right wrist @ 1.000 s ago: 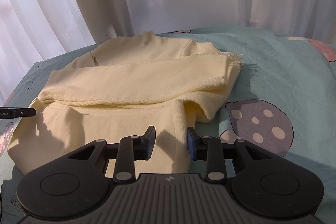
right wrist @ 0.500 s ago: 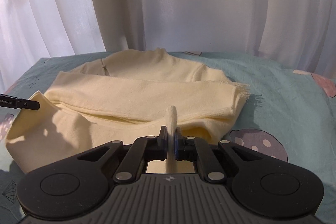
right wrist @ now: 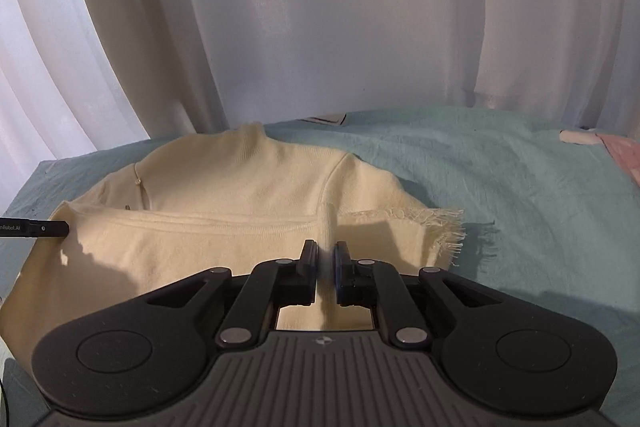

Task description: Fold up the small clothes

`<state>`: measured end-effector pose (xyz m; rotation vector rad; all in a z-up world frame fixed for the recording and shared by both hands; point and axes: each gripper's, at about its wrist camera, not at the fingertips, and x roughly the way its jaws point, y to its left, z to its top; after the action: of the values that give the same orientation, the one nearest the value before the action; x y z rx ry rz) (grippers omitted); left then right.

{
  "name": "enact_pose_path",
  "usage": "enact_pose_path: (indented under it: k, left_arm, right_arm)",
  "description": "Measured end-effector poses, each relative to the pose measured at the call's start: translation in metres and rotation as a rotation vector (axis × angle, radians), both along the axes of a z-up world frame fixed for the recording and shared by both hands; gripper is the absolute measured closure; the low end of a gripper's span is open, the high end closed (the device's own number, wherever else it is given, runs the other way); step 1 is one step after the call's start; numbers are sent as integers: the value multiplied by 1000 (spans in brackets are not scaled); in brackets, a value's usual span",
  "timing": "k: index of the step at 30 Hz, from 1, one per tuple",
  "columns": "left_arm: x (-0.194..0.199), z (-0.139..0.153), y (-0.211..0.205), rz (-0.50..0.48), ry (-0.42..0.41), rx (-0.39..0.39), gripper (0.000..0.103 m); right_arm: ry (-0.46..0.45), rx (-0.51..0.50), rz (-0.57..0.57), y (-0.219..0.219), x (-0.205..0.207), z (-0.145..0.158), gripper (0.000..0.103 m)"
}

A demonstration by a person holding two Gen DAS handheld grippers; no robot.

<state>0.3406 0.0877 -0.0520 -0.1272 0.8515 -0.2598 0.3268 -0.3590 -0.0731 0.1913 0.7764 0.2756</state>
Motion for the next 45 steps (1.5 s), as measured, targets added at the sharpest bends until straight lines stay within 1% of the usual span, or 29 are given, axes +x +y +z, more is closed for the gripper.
enact_pose_path:
  k: [1, 2, 3, 4, 6, 7, 8, 10, 12, 13, 14, 15, 17, 19, 21, 22, 25, 28, 30, 31, 33, 35, 37, 39, 40, 42, 43, 44, 45]
  left_arm:
    - [-1, -1, 2, -30, 12, -27, 81]
    - [-1, -2, 2, -52, 23, -47, 81]
    - [0, -3, 2, -61, 28, -42, 90]
    - [1, -3, 0, -64, 30, -20, 93]
    - [0, 3, 0, -58, 18, 13, 94]
    - [1, 11, 1, -48, 3, 25, 94]
    - [6, 22, 2, -41, -15, 20, 94]
    - [19, 46, 2, -18, -79, 12, 94]
    - [36, 62, -7, 18, -166, 80, 94]
    - [49, 67, -16, 49, -209, 136, 94]
    - [60, 67, -22, 72, -228, 165, 94]
    - [70, 64, -28, 96, -235, 178, 94]
    - [91, 49, -41, 141, -224, 212, 94]
    - [101, 29, -52, 167, -198, 248, 94]
    - [105, 11, -57, 193, -182, 289, 94]
    - [107, 4, -58, 200, -170, 295, 94]
    - [106, -9, -53, 210, -144, 289, 94]
    - [107, -15, -51, 217, -126, 284, 92]
    - [107, -18, -54, 229, -126, 285, 87]
    - [106, -18, -55, 231, -130, 284, 87]
    - [105, -18, -56, 236, -131, 281, 81]
    - [104, -15, -54, 252, -131, 268, 78]
    - [97, -8, -58, 263, -140, 243, 77]
    - [86, -1, -61, 243, -148, 208, 75]
    - [76, 4, -65, 213, -156, 183, 73]
    - [57, 11, -75, 145, -171, 158, 61]
    - [47, 12, -80, 121, -176, 144, 58]
    - [39, 12, -84, 97, -166, 123, 53]
    - [31, 10, -88, 69, -151, 98, 51]
  right_arm:
    - [4, 12, 20, 0, -1, -1, 79]
    - [6, 2, 43, 2, -3, -4, 78]
    - [14, -23, 57, 5, -1, -6, 78]
    - [20, -55, 73, 9, 1, -8, 78]
    - [16, -95, 118, 18, 4, -9, 97]
    - [11, -112, 147, 22, 3, -5, 98]
    - [-26, -149, 176, 27, 3, 4, 98]
    - [-115, -190, 179, 32, 11, 24, 98]
    - [-198, -249, 101, 37, 30, 42, 98]
    - [-225, -265, 52, 39, 40, 47, 98]
    - [-244, -266, -1, 41, 53, 50, 98]
    - [-253, -274, -53, 44, 68, 50, 98]
    - [-255, -281, -111, 50, 91, 41, 98]
    - [-220, -287, -142, 57, 108, 24, 97]
    - [-191, -295, -160, 61, 116, 8, 97]
    - [-180, -306, -168, 62, 118, 0, 97]
    - [-149, -299, -172, 60, 121, -13, 97]
    - [-149, -297, -171, 58, 122, -18, 97]
    - [-145, -294, -171, 56, 124, -21, 97]
    - [-144, -289, -169, 55, 124, -21, 97]
    - [-157, -280, -175, 53, 120, -21, 94]
    - [-181, -276, -192, 51, 113, -16, 85]
    - [-212, -271, -205, 49, 105, -10, 82]
    - [-250, -251, -207, 47, 93, -2, 82]
    - [-266, -219, -184, 48, 84, 3, 82]
    - [-273, -161, -110, 54, 67, 9, 82]
    - [-271, -128, -57, 60, 57, 10, 82]
    - [-262, -89, -8, 64, 49, 10, 82]
    - [-240, -52, 34, 68, 43, 8, 82]
